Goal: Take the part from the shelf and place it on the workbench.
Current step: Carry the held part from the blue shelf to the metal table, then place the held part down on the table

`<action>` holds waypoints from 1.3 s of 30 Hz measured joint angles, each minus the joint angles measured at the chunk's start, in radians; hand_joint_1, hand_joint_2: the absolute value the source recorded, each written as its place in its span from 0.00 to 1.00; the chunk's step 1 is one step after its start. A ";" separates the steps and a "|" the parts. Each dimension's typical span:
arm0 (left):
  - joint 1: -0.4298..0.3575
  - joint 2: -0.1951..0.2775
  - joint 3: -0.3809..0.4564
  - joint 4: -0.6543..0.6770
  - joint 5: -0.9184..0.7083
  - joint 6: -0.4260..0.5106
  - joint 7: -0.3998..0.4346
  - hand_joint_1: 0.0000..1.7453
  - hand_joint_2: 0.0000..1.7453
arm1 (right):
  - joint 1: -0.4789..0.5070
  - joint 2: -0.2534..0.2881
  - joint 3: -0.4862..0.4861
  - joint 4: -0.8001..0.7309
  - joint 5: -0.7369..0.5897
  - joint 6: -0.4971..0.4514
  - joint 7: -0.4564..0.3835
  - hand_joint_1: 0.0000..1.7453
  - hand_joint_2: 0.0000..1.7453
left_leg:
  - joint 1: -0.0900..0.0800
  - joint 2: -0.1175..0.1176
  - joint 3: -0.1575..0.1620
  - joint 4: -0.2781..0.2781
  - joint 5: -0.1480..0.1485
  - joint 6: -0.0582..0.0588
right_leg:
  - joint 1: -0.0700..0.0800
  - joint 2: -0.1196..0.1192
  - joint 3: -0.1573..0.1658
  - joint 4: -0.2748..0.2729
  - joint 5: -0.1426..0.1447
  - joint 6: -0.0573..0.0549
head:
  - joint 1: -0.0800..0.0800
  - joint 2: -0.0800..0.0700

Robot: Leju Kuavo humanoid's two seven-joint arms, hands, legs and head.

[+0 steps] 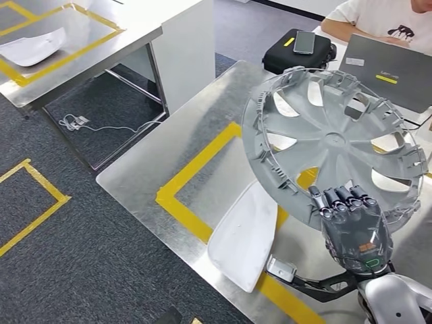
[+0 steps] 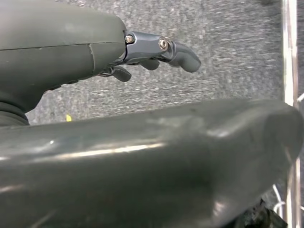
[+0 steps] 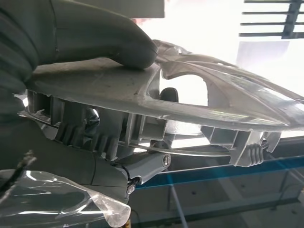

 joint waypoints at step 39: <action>0.005 -0.007 0.012 0.000 0.011 0.007 0.020 0.00 0.00 | 0.191 -0.037 -0.075 -0.017 -0.001 -0.020 0.000 1.00 1.00 | 0.008 0.083 0.012 -0.031 0.009 -0.007 | -0.014 -0.140 -0.098 0.246 -0.127 0.053 | 0.009 0.000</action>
